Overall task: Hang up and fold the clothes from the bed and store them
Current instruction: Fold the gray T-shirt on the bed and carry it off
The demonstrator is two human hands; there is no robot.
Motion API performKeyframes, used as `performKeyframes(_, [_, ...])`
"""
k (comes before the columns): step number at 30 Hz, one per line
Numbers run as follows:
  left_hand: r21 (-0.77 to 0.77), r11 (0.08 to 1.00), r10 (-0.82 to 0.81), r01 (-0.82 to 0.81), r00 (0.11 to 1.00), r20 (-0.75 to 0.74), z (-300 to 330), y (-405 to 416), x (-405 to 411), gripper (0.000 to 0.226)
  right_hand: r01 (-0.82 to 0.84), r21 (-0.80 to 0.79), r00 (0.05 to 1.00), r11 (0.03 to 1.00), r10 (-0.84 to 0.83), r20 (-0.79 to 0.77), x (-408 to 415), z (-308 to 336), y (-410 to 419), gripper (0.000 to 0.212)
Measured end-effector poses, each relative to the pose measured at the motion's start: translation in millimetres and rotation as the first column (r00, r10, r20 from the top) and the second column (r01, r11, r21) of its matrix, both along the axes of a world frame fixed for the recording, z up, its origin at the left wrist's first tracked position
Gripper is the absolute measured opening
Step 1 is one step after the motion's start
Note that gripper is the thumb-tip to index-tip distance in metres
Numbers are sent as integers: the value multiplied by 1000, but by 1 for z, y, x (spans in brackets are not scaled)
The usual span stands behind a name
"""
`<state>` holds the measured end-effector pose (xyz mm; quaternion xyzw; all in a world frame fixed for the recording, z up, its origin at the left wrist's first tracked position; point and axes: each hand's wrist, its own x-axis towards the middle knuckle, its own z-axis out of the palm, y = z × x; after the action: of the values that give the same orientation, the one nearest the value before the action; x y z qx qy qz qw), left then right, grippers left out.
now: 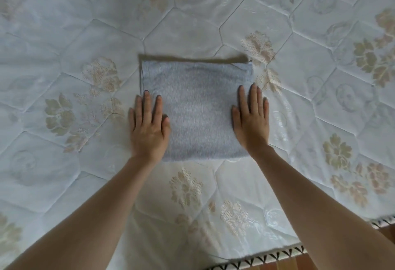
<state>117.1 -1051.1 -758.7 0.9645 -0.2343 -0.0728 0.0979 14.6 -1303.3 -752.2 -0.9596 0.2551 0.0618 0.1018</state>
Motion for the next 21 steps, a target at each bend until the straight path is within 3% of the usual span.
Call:
performKeyframes(4, [-144,976,152,-163,985,-83,16,-12,6,66,89,117,990,989,-101,100,4,11,4,67])
performKeyframes(7, [-292,875,328,-385,917,-226,35,-16,19,66,244,278,933,929,-303,193,9,29,9,65])
performKeyframes(9, [-258,771,472,-582,794,-383,43,-15,33,54,460,370,847,807,-524,90,15,42,4,53])
performKeyframes(11, [-179,666,539,-724,632,-556,49,-14,46,55,633,465,742,619,-657,-136,22,48,-6,37])
performKeyframes(13, [-119,629,514,-768,525,-678,55,-15,56,54,643,519,741,563,-628,-238,24,53,-11,32])
performKeyframes(15, [-92,614,452,-784,445,-773,57,-19,61,54,613,566,762,551,-602,-238,27,56,-11,29])
performKeyframes(18, [-168,619,373,-768,475,-797,55,-27,59,30,579,673,746,460,-632,-210,31,59,-9,20])
performKeyframes(21, [-225,694,360,-684,600,-714,52,-24,56,26,523,783,740,336,-635,-221,34,63,-8,14])
